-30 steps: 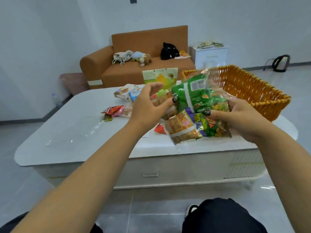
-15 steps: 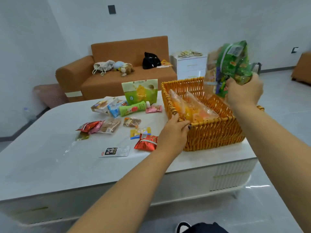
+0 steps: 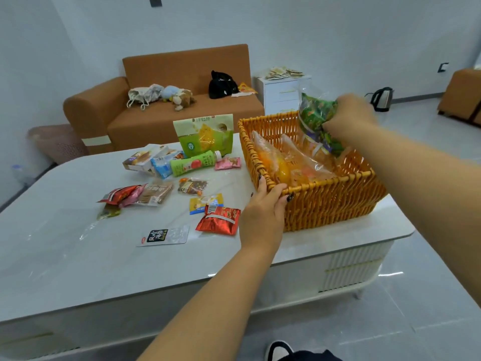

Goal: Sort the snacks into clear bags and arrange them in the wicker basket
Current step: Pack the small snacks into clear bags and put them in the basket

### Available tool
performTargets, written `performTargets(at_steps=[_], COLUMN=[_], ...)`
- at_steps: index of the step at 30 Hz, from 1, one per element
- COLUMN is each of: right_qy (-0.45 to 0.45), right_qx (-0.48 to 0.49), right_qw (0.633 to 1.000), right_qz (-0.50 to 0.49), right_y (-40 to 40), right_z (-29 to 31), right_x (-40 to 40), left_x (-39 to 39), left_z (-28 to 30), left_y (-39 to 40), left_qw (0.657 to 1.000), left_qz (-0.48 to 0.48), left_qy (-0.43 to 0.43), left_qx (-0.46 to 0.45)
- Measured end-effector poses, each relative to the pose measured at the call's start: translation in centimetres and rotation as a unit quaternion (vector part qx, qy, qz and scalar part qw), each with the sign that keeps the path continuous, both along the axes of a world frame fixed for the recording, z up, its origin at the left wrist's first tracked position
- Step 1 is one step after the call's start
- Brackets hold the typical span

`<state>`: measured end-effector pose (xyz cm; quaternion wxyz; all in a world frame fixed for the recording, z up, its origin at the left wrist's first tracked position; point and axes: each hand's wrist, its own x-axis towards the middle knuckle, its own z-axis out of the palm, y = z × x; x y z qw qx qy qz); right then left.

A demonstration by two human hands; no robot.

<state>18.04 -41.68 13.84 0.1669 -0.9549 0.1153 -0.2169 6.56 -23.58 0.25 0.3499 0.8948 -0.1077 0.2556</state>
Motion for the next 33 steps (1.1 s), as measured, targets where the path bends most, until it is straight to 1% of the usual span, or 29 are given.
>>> performTargets(at_steps=[3,6,8,14,17,20,23,25,26,28,30,33], right_qy=[0.049,0.116,0.127,0.131,0.152,0.139,0.152,0.131,0.100,0.013,-0.063,-0.106], right_qx=[-0.095,-0.158,-0.187,-0.140,-0.143,-0.141,-0.067,-0.008,0.004,-0.008,-0.012,0.067], right_qw=[0.994,0.981,0.974,0.981,0.976,0.978,0.985,0.990,0.995,1.000,0.994,0.974], right_qz=[-0.002,-0.002,-0.012,-0.032,-0.061,-0.067,-0.056,-0.042,-0.028,0.022,0.089,0.187], right_y=[0.6,1.8,2.2,1.2,0.9,0.9,1.4,2.0,2.4,3.4,4.7,7.6], right_z=[0.9,-1.3,-2.7,-2.4,-4.2,-5.4,-4.8,-4.6,-4.7,-5.3,-6.1,-7.3], right_x=[0.3,0.0,-0.1,0.0,-1.1,-1.5,-1.8,-2.4,-2.9,-4.2,-6.0,-9.2], left_x=[0.0,0.0,0.1,0.1,0.0,-0.2,-0.6,-0.8,-0.9,-1.2,-1.9,-3.5], left_z=[-0.2,-0.3,-0.4,-0.3,-0.2,0.2,0.8,1.4,1.6,2.2,2.7,3.4], left_y=[0.1,-0.1,-0.1,0.0,-0.1,-0.1,0.0,0.3,0.5,0.9,1.6,3.2], left_qw=[1.000,1.000,1.000,1.000,1.000,1.000,0.999,0.997,0.996,0.991,0.984,0.983], left_qz=[-0.002,0.001,-0.001,0.001,0.003,0.003,-0.003,-0.014,-0.023,-0.052,-0.086,-0.094], left_qy=[-0.008,-0.009,-0.013,-0.013,-0.003,0.011,0.043,0.070,0.087,0.125,0.153,0.139], left_qx=[-0.006,-0.007,-0.013,-0.009,-0.015,-0.012,-0.002,0.007,0.016,0.016,-0.026,-0.080])
